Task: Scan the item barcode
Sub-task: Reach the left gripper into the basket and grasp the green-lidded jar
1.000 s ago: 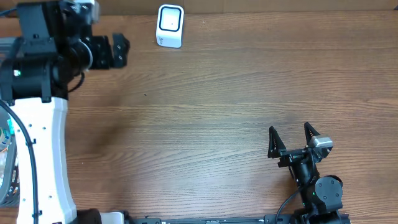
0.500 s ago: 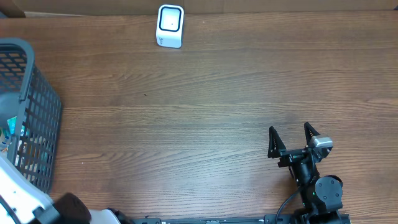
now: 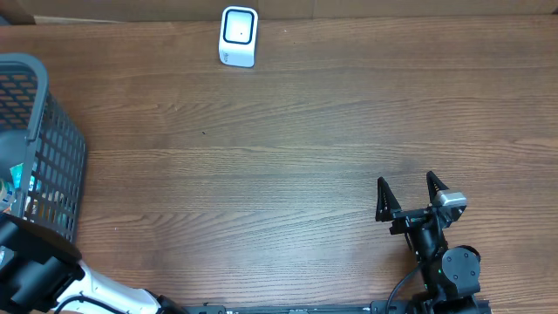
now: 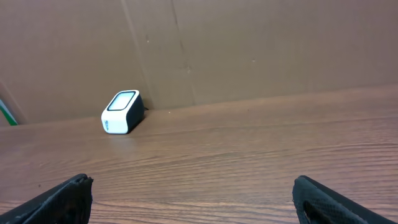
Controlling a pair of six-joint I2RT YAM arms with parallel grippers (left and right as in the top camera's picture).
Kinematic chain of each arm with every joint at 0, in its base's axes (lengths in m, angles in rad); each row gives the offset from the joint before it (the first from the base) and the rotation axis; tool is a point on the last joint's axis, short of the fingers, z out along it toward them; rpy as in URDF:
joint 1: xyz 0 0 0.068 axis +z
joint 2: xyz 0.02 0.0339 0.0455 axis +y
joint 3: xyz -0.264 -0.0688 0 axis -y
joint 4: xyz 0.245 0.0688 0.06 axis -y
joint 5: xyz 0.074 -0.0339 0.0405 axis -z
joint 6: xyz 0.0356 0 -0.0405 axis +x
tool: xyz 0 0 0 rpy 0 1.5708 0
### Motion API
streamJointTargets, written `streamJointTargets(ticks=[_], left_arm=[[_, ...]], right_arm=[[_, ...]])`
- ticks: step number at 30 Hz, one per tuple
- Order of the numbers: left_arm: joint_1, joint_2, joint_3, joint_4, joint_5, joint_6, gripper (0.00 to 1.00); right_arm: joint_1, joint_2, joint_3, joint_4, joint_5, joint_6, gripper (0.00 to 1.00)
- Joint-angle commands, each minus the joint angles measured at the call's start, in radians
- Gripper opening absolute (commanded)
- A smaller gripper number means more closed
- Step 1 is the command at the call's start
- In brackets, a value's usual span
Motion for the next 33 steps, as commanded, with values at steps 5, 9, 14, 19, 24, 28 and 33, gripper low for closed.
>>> streamJointTargets(ticks=[5,9,14,19,24,28,33], left_arm=[[0.013,0.081,0.007,0.029,-0.092,0.099,1.00],[0.013,0.115,0.007,0.029,-0.114,0.124,1.00],[0.014,0.155,0.007,0.027,-0.157,0.124,1.00],[0.012,0.184,0.007,0.043,-0.156,0.130,1.00],[0.011,0.205,0.005,0.051,-0.156,0.135,1.00],[0.012,0.225,-0.007,0.055,-0.157,0.135,1.00],[0.012,0.235,-0.048,0.090,-0.160,0.136,1.00]], right_arm=[[0.005,-0.007,-0.010,0.003,-0.004,0.000,1.00],[0.005,-0.007,-0.010,0.003,-0.004,0.000,1.00],[0.005,-0.007,-0.010,0.003,-0.004,0.000,1.00],[0.005,-0.007,-0.010,0.003,-0.004,0.000,1.00],[0.005,-0.007,-0.010,0.003,-0.004,0.000,1.00],[0.005,-0.007,-0.010,0.004,-0.004,0.000,1.00],[0.005,-0.007,-0.010,0.003,-0.004,0.000,1.00]])
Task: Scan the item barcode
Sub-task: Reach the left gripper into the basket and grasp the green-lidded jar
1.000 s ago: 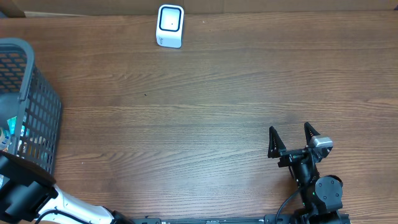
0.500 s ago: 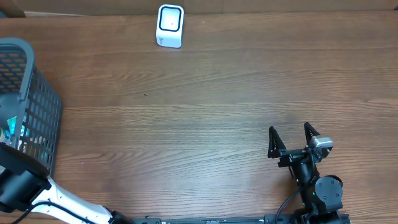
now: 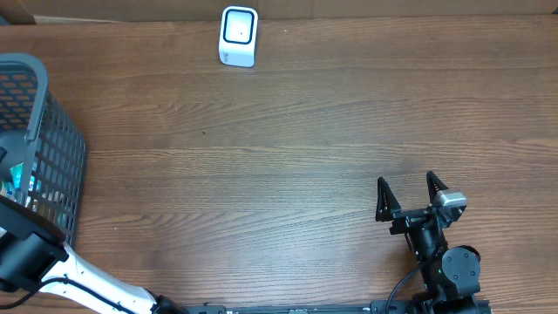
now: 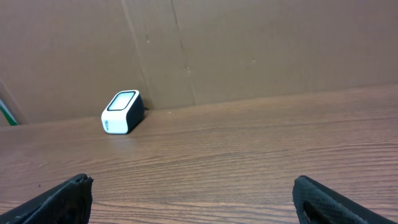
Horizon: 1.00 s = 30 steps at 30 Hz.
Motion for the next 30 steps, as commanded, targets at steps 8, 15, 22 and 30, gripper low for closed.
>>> streamJointTargets(ticks=[8,15,22,30], left_arm=[[-0.002,0.027,-0.099,0.080,-0.042,0.018,0.99],[-0.002,0.027,-0.099,0.095,-0.042,0.018,0.79],[-0.002,0.027,-0.097,0.099,-0.042,0.018,0.42],[-0.003,0.009,-0.068,0.072,-0.005,0.017,0.26]], right_arm=[[0.005,-0.007,-0.010,0.003,-0.004,0.000,1.00],[0.005,-0.007,-0.010,0.003,-0.004,0.000,1.00],[0.005,-0.007,-0.010,0.003,-0.004,0.000,1.00],[0.005,-0.007,-0.010,0.003,-0.005,0.000,1.00]])
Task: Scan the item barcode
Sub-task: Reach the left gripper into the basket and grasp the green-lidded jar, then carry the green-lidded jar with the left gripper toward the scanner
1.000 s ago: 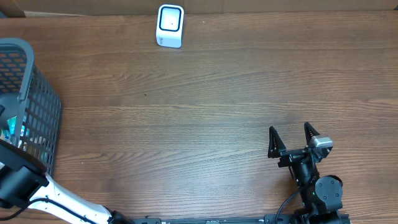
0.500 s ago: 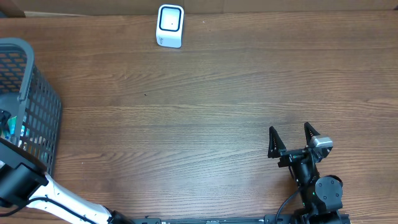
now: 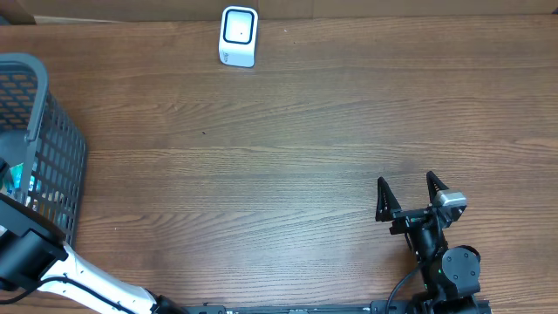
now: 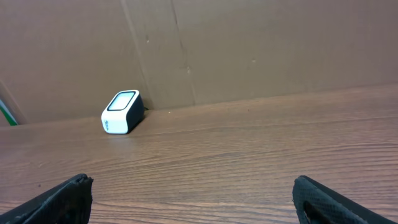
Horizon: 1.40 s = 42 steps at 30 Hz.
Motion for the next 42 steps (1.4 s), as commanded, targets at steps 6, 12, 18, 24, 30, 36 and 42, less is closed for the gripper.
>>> streamJointTargets(ticks=[6,12,18,24,30,36,42], left_arm=[[-0.021,-0.124,0.076,-0.020,0.146,0.010,0.25],[-0.068,-0.319,0.096,-0.024,0.270,-0.028,0.15],[-0.155,-0.548,0.096,-0.019,0.318,-0.049,0.16],[-0.342,-0.724,0.096,-0.061,0.362,-0.048,0.17],[-0.673,-0.737,0.094,-0.175,0.366,-0.048,0.18],[-0.934,-0.620,0.093,-0.250,0.366,0.001,0.19],[-1.104,-0.435,0.093,-0.304,0.366,0.049,0.18]], right_arm=[[0.005,-0.007,-0.010,0.003,-0.004,0.000,1.00],[0.005,-0.007,-0.010,0.003,-0.004,0.000,1.00],[0.005,-0.007,-0.010,0.003,-0.004,0.000,1.00],[0.005,-0.007,-0.010,0.003,-0.004,0.000,1.00],[0.005,-0.007,-0.010,0.003,-0.004,0.000,1.00],[0.005,-0.007,-0.010,0.003,-0.004,0.000,1.00],[0.005,-0.007,-0.010,0.003,-0.004,0.000,1.00]])
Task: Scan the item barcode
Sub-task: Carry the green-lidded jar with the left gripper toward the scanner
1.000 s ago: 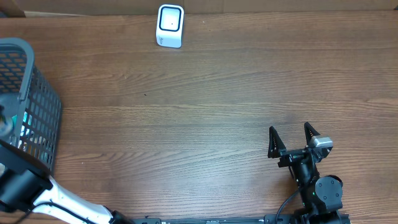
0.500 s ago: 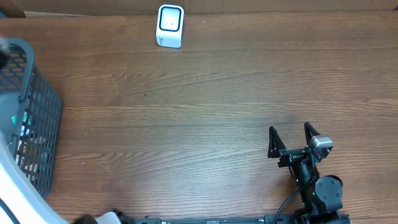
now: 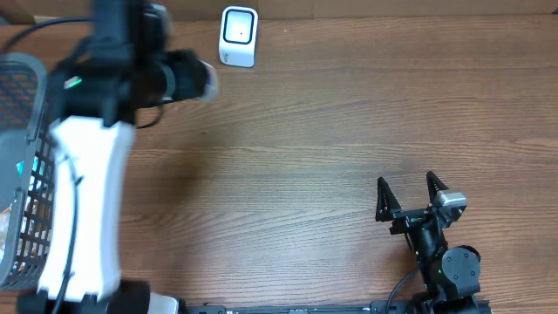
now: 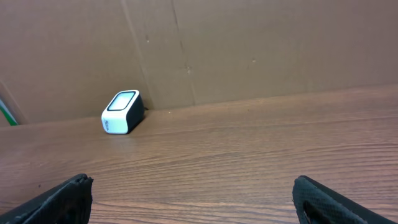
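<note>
The white barcode scanner (image 3: pixel 238 36) stands at the table's back edge; the right wrist view shows the scanner (image 4: pixel 122 112) against the cardboard wall. My left arm reaches up over the left of the table, motion-blurred. Its left gripper (image 3: pixel 199 81) points right, just left of and nearer than the scanner. Blur hides whether its jaws hold anything, and no item shows plainly. Near the front right, my right gripper (image 3: pixel 407 197) rests open and empty, its fingertips (image 4: pixel 311 196) wide apart over bare wood.
A grey mesh basket (image 3: pixel 17 78) with items inside stands at the left edge, partly under my left arm. A brown cardboard wall (image 4: pixel 249 50) closes off the back of the table. A green-and-white object (image 4: pixel 5 111) peeks in at the far left.
My left arm was down at the front left corner by the basket. Now it stretches up across the left of the table, its gripper near the scanner. The right arm has not moved.
At first my left arm sat low at the front left corner beside the basket. It had shifted slightly further left at the second moment and stayed there at the third. Now it is raised toward the scanner. My right gripper stayed open throughout.
</note>
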Controlling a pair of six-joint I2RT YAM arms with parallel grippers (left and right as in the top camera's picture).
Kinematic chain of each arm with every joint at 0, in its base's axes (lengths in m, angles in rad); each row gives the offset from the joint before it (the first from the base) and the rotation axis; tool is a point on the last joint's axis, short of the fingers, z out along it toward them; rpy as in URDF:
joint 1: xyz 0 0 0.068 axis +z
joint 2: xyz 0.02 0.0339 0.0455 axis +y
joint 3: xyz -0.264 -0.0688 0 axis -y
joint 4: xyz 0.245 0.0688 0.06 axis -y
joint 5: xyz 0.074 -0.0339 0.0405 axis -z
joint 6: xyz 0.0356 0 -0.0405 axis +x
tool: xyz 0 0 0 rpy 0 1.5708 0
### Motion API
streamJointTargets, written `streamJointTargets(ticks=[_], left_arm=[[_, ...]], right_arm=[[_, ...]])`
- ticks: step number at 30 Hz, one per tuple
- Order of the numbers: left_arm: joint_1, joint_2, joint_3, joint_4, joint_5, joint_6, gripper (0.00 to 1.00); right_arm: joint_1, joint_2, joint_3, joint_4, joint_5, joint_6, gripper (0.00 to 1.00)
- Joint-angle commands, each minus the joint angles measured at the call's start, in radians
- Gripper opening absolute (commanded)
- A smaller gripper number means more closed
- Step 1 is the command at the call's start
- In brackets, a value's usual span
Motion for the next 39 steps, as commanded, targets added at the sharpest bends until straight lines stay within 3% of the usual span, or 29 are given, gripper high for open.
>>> streamJointTargets(ticks=[1,9,16,25,29,39], left_arm=[[-0.092,0.125,0.007,-0.017,0.007,0.053,0.18],[-0.219,0.382,0.007,0.023,0.012,0.067,0.18],[-0.260,0.495,0.007,0.105,0.015,0.063,0.20],[-0.278,0.567,0.006,0.120,0.005,0.063,0.22],[-0.291,0.570,0.006,0.133,-0.093,0.037,0.28],[-0.352,0.570,-0.024,0.146,-0.181,0.044,0.34]], right_arm=[[0.005,-0.007,-0.010,0.003,-0.004,0.000,1.00],[0.005,-0.007,-0.010,0.003,-0.004,0.000,1.00],[0.005,-0.007,-0.010,0.003,-0.004,0.000,1.00],[0.005,-0.007,-0.010,0.003,-0.004,0.000,1.00],[0.005,-0.007,-0.010,0.003,-0.004,0.000,1.00],[0.005,-0.007,-0.010,0.003,-0.004,0.000,1.00]])
